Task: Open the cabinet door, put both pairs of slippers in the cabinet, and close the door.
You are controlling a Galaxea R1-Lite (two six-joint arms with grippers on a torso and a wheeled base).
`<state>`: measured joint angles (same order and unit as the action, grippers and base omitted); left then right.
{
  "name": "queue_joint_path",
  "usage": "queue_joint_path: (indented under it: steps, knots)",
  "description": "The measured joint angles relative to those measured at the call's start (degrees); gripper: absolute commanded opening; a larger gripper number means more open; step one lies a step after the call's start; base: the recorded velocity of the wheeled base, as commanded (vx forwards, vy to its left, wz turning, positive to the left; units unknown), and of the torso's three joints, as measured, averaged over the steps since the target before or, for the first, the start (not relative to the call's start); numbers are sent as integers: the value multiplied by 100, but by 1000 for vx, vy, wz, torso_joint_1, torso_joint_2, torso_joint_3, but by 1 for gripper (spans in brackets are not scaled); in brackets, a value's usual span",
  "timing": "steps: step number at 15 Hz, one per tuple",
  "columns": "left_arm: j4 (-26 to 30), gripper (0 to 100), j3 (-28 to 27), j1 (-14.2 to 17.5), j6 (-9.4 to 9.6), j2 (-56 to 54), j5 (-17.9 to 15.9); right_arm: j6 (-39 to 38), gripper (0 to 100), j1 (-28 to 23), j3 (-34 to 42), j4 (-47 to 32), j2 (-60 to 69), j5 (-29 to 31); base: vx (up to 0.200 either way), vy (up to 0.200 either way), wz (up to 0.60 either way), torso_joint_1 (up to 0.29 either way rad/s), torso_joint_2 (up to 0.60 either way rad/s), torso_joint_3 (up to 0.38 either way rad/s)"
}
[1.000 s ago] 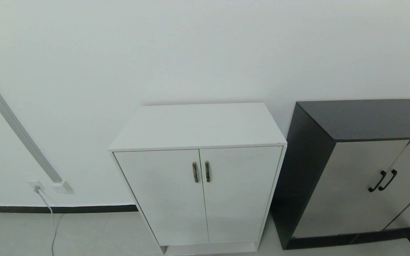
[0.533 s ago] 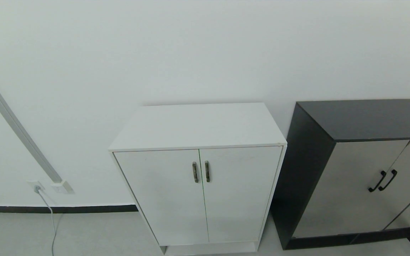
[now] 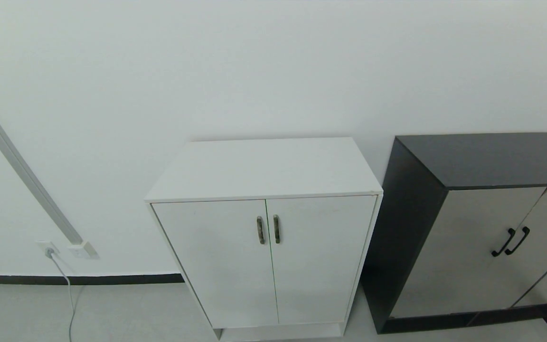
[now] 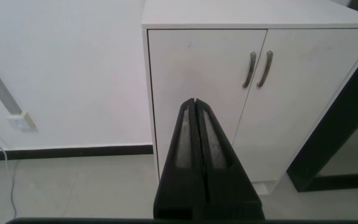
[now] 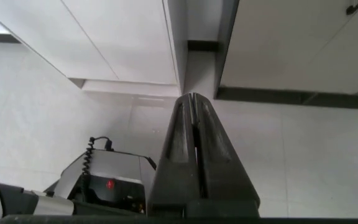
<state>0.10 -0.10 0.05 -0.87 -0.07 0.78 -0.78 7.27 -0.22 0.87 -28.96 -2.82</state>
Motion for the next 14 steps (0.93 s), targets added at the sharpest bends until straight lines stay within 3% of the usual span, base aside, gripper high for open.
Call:
queue_joint_path:
  steps: [6,14]
  knots:
    - [0,0,0,2,0,0,9,27,0,17,12,-111,380,-27,0,0,0,0,0,0]
    - [0,0,0,2,0,0,9,32,0,-443,9,-113,1788,-24,0,0,0,0,0,0]
